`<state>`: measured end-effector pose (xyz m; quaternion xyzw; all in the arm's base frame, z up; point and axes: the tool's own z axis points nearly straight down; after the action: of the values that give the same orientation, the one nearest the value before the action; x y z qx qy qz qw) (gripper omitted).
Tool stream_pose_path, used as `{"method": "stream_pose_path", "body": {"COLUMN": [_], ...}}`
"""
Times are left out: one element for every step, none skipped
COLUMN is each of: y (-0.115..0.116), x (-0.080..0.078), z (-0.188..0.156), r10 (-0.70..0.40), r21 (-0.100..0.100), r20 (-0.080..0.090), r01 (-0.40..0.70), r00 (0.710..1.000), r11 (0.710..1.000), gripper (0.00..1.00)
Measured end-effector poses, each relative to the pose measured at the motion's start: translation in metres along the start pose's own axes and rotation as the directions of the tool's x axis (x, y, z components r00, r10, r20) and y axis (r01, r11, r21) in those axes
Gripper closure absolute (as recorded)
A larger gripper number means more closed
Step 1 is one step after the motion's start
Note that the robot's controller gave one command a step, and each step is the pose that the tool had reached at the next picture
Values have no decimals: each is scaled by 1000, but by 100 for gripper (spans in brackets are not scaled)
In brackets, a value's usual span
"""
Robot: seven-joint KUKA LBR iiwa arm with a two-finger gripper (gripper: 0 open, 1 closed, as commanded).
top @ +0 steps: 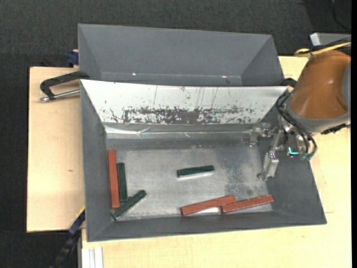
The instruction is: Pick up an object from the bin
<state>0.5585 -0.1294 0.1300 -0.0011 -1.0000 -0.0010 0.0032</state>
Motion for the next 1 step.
{"method": "stream_pose_path", "body": {"y": [0], "x": [-2], "z": [-5], "r10": [-2], "r21": [2], "r20": [8], "r01": [2], "r00": [1000], "r11": [1000], "gripper": [0]}}
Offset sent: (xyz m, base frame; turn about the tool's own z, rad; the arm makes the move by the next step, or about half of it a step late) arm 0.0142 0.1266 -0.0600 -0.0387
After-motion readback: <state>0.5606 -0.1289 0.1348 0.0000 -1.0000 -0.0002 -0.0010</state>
